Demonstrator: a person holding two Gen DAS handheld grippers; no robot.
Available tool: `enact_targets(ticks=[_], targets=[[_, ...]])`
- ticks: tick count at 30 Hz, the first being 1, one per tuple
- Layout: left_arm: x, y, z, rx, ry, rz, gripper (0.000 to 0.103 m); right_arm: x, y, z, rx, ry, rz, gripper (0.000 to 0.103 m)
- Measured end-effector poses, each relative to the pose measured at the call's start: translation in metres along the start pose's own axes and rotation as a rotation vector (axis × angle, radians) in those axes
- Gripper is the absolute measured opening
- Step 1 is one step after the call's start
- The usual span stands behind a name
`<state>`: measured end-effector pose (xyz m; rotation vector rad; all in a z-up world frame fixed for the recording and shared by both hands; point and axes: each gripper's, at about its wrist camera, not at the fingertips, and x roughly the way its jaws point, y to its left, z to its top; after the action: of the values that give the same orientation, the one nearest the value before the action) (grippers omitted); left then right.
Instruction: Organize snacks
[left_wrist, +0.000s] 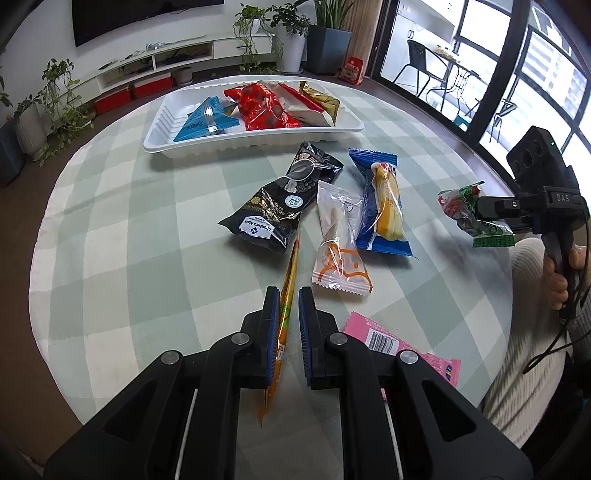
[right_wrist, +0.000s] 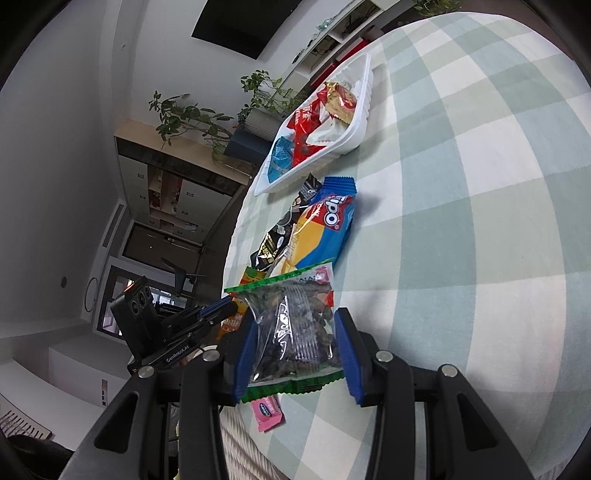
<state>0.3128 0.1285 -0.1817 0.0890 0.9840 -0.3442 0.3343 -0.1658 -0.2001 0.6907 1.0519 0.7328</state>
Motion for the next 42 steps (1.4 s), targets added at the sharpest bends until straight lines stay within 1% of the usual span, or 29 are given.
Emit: enact_targets(ticks=[4,7,10,12,17,19,21,22,24,25,26,27,28,29,31,33,37,39,42], targets=[[0.006,0.011,0.002,-0.015,0.003,0.078,0.01,-0.001,-0.002,0.0,0.002,0.002,-0.007,0.044],[0.008,0.028,0.004,-0.059,-0.004,0.127,0.01,0.002,0.001,0.001,-0.006,-0.002,-0.017,0.044],[0.003,0.036,0.005,-0.071,-0.02,0.116,0.01,0.003,0.001,0.002,-0.007,-0.004,-0.018,0.044],[0.002,0.033,0.004,-0.037,-0.014,0.109,0.01,0.003,0.002,0.0,-0.007,-0.004,-0.021,0.045],[0.006,0.026,0.0,0.008,0.006,0.134,0.011,0.004,0.005,0.0,-0.007,-0.001,-0.022,0.045],[0.005,0.024,-0.001,0.022,-0.005,0.145,0.011,0.005,0.005,-0.001,-0.01,-0.002,-0.024,0.045],[0.002,0.022,0.0,0.021,-0.02,0.129,0.011,0.005,0.005,-0.001,-0.009,-0.001,-0.024,0.045],[0.002,0.021,0.0,0.023,-0.017,0.118,0.013,0.005,0.005,-0.001,-0.007,-0.003,-0.025,0.045],[0.002,0.018,-0.001,0.041,-0.014,0.125,0.022,0.006,0.005,0.0,-0.005,-0.002,-0.025,0.045],[0.002,0.015,-0.002,0.056,-0.016,0.132,0.032,0.005,0.005,-0.001,-0.004,-0.003,-0.026,0.045],[0.002,0.013,-0.002,0.07,-0.016,0.136,0.047,0.005,0.003,0.0,-0.003,-0.003,-0.025,0.045],[0.001,0.01,-0.004,0.088,-0.021,0.148,0.055,0.006,0.003,0.0,-0.004,-0.001,-0.024,0.045],[0.001,0.007,-0.005,0.106,-0.03,0.164,0.067,0.006,0.003,0.0,-0.004,-0.001,-0.024,0.045],[0.0,0.005,-0.006,0.128,-0.038,0.181,0.071,0.005,0.002,0.0,-0.004,-0.002,-0.024,0.045],[0.002,-0.001,-0.007,0.191,-0.038,0.205,0.072,0.005,0.0,0.0,-0.005,-0.001,-0.023,0.045],[0.008,-0.003,-0.008,0.219,-0.013,0.211,0.072,0.005,-0.001,0.0,-0.002,-0.001,-0.024,0.045],[0.024,-0.002,-0.01,0.234,0.056,0.21,0.072,0.005,-0.002,0.0,0.0,-0.002,-0.027,0.046],[0.029,-0.003,-0.01,0.248,0.071,0.213,0.072,0.005,-0.002,0.0,0.0,-0.005,-0.03,0.046],[0.03,-0.003,-0.01,0.254,0.068,0.206,0.072,0.004,-0.004,0.0,0.003,-0.008,-0.034,0.047]])
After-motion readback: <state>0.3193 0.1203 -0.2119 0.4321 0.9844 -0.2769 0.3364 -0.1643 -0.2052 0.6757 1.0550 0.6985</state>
